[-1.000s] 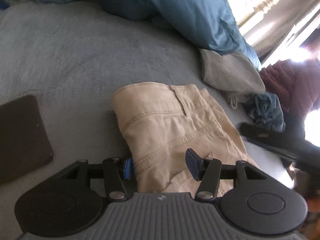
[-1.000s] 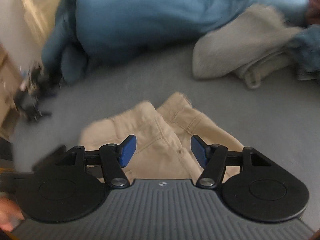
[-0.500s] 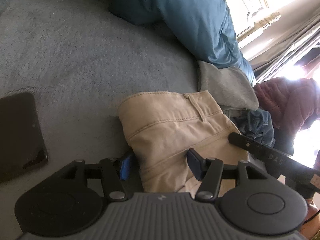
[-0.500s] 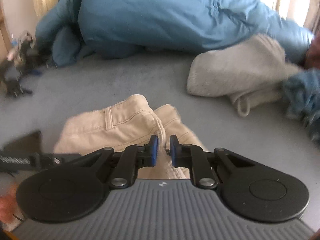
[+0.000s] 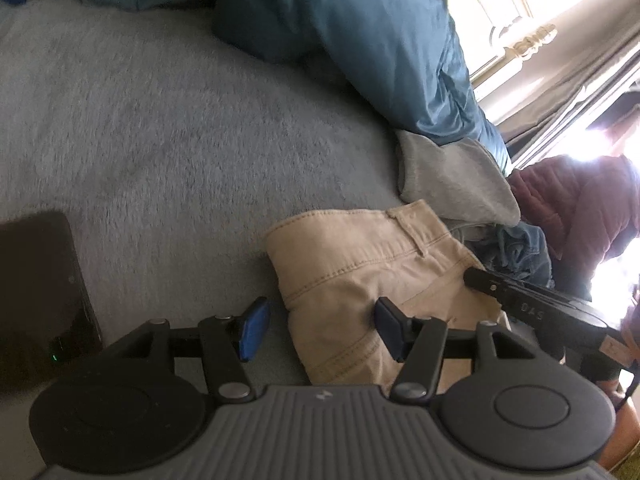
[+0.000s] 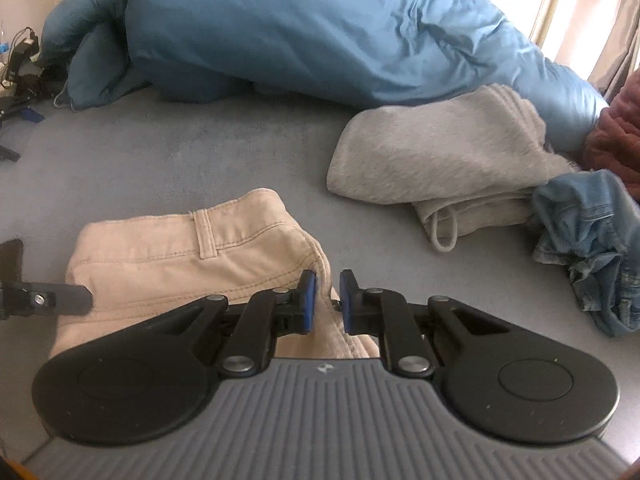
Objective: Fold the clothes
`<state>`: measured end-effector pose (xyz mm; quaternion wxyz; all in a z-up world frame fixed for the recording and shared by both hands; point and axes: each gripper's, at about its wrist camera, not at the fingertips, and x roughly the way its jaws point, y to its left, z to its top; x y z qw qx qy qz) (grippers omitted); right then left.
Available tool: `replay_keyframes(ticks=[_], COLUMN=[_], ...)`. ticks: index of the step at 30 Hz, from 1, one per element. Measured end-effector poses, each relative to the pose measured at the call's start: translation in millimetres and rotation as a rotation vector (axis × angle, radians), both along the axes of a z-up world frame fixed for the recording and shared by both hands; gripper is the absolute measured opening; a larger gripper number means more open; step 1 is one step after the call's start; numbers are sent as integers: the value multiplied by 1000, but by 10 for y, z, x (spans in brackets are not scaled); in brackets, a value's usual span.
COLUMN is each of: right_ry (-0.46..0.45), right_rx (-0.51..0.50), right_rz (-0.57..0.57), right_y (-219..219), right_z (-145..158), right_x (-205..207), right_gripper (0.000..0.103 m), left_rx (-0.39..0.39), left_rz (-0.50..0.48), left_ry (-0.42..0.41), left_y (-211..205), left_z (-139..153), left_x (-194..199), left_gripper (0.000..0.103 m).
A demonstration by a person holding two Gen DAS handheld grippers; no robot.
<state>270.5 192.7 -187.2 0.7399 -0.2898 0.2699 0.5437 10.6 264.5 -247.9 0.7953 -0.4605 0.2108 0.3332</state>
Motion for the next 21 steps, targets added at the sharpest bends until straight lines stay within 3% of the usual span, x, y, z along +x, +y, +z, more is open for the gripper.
replay_keyframes(ticks=[7,9,15,19,21], right_ry=[109,145,222,260,294], right_rx=[13,42,104,108,105], right_rz=[-45,-56,-60,-78,-97], right_y=[31,-11,-95,-99,-103], right_z=[-265,-258,-304,-329,-333], right_x=[167,218,297,373,435], right_gripper=[14,15,15,17,29], left_rx=[127,162,188,169,146], left_rz=[-15,-23,-73,-87,-89], left_ry=[74,88,94,118,129], left_y=[-38,-5,54,97,131], left_z=[56,61,79,54,39], left_x=[54,75,110,125,129], left_gripper=[56,44,28,31,42])
